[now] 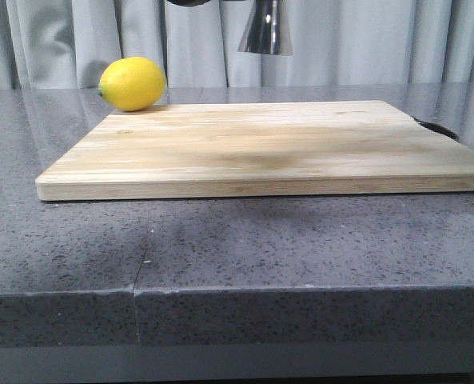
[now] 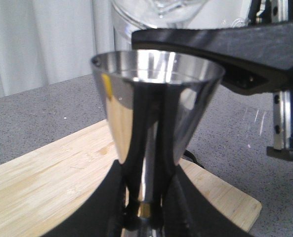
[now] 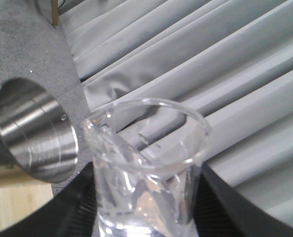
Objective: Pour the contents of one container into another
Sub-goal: 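Tip the beaker further, pouring liquid into the jigger held by left gripper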
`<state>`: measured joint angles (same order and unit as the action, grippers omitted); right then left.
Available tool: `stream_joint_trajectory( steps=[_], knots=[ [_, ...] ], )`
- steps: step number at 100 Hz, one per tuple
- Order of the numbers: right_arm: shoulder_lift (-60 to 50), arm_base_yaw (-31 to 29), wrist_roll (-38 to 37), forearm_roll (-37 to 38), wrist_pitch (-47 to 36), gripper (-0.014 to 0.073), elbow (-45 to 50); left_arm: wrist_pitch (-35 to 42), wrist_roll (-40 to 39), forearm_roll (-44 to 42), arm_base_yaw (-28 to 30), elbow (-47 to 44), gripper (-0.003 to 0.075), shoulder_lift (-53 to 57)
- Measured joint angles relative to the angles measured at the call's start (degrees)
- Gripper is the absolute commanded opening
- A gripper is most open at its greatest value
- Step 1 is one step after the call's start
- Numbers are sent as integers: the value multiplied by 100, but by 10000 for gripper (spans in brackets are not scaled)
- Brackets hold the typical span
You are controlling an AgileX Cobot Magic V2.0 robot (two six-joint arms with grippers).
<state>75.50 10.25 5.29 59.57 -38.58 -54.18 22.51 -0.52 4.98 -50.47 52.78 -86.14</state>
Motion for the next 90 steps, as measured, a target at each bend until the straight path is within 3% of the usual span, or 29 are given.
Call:
stream_joint_trajectory(
  steps=[90],
  knots=[
    [0, 0, 909, 21, -11, 253, 0, 0, 0, 0, 0, 0, -13, 0]
  ],
)
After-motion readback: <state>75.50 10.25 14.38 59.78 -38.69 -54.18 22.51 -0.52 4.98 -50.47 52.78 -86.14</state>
